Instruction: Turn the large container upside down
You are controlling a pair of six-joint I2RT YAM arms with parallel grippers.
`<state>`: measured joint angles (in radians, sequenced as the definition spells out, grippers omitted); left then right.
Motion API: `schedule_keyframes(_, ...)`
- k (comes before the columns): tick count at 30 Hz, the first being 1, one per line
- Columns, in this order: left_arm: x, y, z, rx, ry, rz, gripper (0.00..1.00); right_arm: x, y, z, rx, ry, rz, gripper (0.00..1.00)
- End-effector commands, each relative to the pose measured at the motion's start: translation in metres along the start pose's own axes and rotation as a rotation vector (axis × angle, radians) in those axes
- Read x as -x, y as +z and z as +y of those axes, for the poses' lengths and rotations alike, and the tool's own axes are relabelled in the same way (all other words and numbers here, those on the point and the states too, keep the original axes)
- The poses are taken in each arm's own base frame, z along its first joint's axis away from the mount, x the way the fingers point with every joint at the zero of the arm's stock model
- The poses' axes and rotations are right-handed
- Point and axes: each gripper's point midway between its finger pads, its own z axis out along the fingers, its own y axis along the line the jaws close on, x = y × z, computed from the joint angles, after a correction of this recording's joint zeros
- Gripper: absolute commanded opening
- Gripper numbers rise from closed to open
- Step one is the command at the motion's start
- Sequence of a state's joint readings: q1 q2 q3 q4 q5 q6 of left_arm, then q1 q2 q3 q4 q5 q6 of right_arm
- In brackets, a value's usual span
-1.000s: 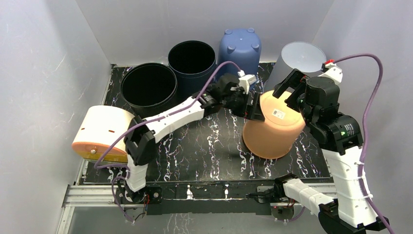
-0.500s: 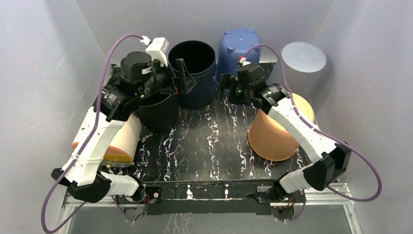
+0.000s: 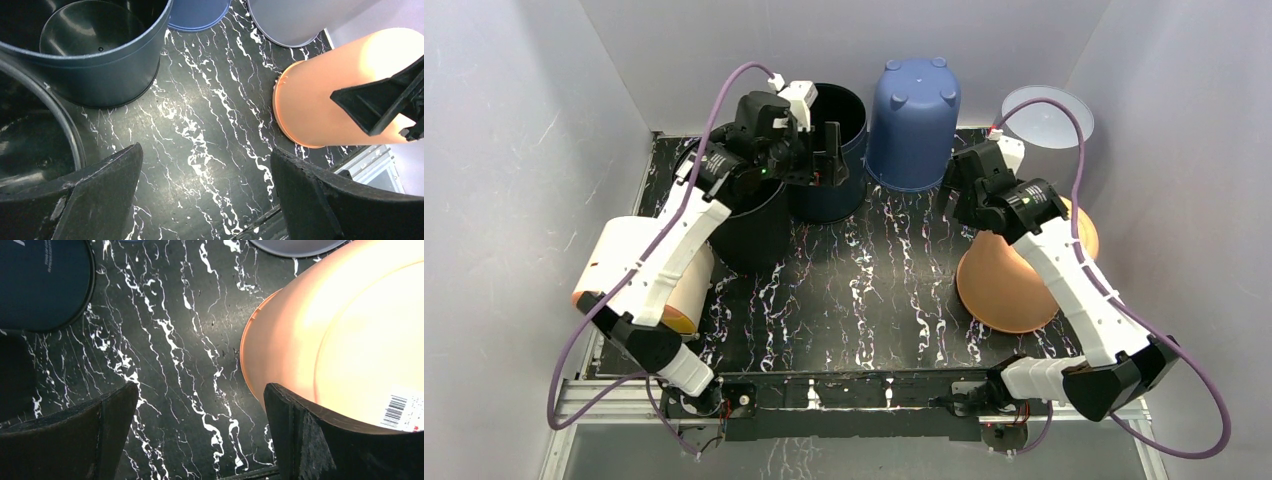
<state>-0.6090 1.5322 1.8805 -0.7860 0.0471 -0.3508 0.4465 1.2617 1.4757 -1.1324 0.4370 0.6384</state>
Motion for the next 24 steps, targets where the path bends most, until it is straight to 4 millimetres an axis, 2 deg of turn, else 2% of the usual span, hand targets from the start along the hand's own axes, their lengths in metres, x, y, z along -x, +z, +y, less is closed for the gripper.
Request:
schedule_keyframes(1, 0.025, -0.009, -0.011, -0.042, 0.05, -0.064, 0.98, 0.0, 0.001, 0.01, 0.032, 0.015, 0.009, 0.98)
schedule_keyframes(5, 0.037, 0.014, -0.014, -0.05, 0.081, -0.065, 0.98, -0.006, 0.003, 0.039, 0.186, 0.022, 0.032, 0.98)
schedule_keyframes(7, 0.043, 0.028, -0.012, -0.034, 0.088, -0.063, 0.98, -0.015, 0.011, 0.029, 0.141, 0.003, 0.045, 0.98)
schedule_keyframes(10, 0.05, 0.046, -0.002, 0.021, 0.105, -0.061, 0.98, -0.022, 0.017, -0.011, -0.037, -0.017, 0.029, 0.98)
schedule_keyframes(12, 0.053, 0.058, 0.001, 0.036, 0.135, -0.067, 0.98, -0.02, 0.015, -0.022, -0.056, -0.018, 0.015, 0.98)
schedule_keyframes(19, 0.083, 0.095, 0.0, 0.017, 0.294, -0.176, 0.98, -0.011, 0.0, -0.009, 0.043, 0.02, -0.006, 0.98)
schedule_keyframes(24, 0.075, 0.131, 0.013, 0.06, 0.362, -0.126, 0.98, -0.008, -0.007, 0.0, 0.105, 0.05, -0.02, 0.98)
